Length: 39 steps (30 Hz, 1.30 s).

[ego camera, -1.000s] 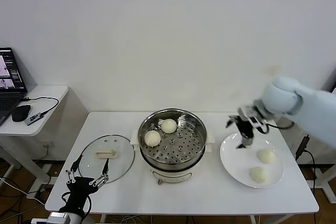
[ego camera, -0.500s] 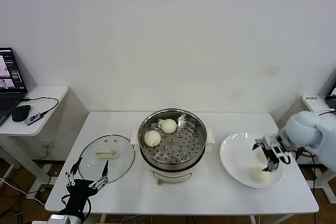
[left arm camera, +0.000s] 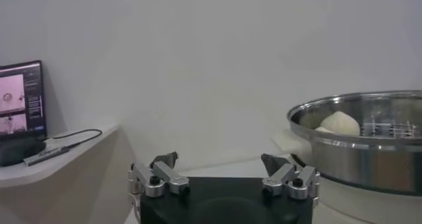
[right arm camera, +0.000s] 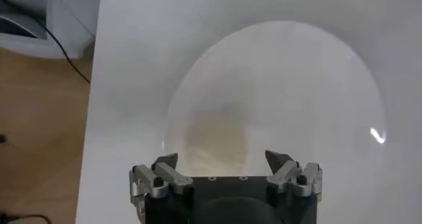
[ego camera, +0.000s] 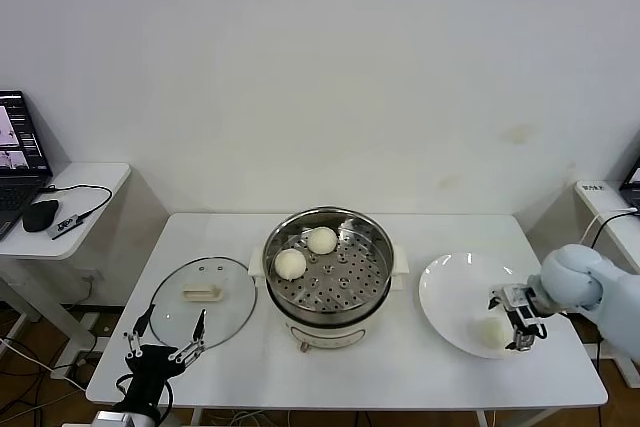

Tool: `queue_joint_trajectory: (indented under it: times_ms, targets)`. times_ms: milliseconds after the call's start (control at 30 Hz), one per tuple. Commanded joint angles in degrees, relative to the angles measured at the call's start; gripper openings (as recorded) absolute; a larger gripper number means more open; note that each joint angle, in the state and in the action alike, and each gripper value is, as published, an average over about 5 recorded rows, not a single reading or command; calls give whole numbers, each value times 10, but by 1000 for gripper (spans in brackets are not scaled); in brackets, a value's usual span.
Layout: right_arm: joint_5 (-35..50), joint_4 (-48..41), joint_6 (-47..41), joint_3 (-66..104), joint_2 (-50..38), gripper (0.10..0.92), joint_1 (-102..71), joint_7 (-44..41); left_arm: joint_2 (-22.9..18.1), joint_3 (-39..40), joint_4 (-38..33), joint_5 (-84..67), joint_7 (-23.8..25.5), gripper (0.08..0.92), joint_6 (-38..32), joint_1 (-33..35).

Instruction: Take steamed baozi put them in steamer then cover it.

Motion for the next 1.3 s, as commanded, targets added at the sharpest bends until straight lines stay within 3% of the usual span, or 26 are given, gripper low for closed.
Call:
queue_joint_trajectory:
  times_ms: [33, 367, 867, 1300]
  targets:
    - [-19, -25, -3, 30, 19, 821, -41, 4, 0, -1, 2, 0, 0, 823, 0, -1]
    - [-21, -42, -10, 28, 29, 771, -43, 2, 0, 0, 7, -1, 0, 823, -1, -4]
    - [-19, -44, -15, 29, 31, 571, -30, -6, -1, 0, 4, 0, 0, 823, -1, -3]
    - [35, -8, -22, -38, -2, 543, 108, -19, 2, 0, -8, 0, -1, 823, -1, -2]
